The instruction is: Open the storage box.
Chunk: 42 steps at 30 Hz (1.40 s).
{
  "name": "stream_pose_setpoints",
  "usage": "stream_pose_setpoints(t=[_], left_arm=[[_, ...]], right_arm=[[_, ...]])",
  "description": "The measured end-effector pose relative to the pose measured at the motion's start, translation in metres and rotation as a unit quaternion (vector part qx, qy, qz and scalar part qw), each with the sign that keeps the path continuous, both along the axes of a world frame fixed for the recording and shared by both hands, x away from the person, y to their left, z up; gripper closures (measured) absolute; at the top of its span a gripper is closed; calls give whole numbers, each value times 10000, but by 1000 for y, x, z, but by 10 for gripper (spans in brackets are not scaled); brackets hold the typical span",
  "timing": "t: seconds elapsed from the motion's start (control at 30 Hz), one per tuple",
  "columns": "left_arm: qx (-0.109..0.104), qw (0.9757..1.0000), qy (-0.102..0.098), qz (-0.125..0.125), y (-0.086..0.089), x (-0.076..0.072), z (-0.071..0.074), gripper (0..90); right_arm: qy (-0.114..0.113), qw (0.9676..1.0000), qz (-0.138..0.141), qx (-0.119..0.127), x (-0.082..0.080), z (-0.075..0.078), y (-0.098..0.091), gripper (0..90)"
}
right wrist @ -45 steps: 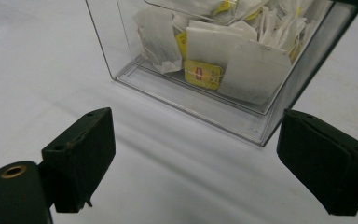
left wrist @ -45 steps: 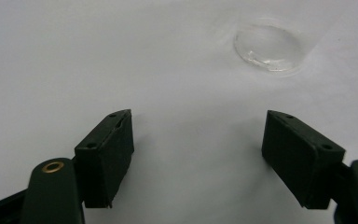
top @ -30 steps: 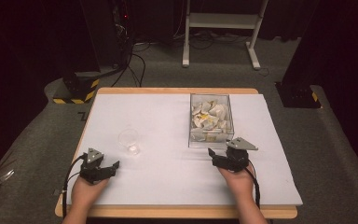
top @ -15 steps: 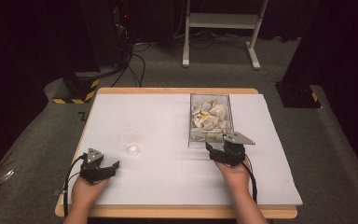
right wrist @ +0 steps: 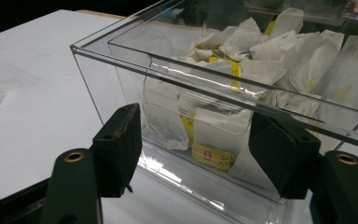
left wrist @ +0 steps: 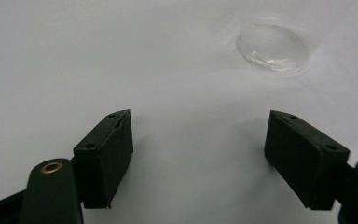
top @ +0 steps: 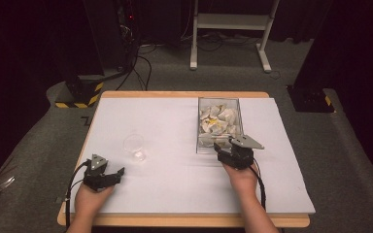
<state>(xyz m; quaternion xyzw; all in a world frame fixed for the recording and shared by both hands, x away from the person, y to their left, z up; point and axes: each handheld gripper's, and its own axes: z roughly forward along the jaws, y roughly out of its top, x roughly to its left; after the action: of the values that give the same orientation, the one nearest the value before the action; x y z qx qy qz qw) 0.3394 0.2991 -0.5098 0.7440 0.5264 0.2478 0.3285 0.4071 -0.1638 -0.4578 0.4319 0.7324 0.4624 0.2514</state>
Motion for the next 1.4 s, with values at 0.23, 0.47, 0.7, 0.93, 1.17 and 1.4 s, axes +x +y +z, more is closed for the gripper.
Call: stream_pose_setpoints(t=[0.23, 0.47, 0.7, 0.93, 1.17, 1.4], left_arm=[[0, 10000, -7, 6, 0, 0, 0, 240], [17, 10000, -26, 12, 0, 0, 0, 239], [27, 10000, -37, 13, -1, 0, 0, 239], [24, 10000, -34, 15, -1, 0, 0, 239], [21, 10000, -42, 22, -1, 0, 0, 239], [22, 10000, -39, 26, -1, 0, 0, 240]], right_arm=[[2, 10000, -63, 50, 2, -1, 1, 397], [1, 9999, -110, 23, 2, -3, 3, 418], [5, 9999, -127, 38, 3, -3, 3, 436], [-9, 9999, -144, 47, 1, -4, 3, 458], [-54, 9999, -156, -2, -2, -5, 4, 479], [-65, 9999, -158, 3, -4, -5, 3, 492]])
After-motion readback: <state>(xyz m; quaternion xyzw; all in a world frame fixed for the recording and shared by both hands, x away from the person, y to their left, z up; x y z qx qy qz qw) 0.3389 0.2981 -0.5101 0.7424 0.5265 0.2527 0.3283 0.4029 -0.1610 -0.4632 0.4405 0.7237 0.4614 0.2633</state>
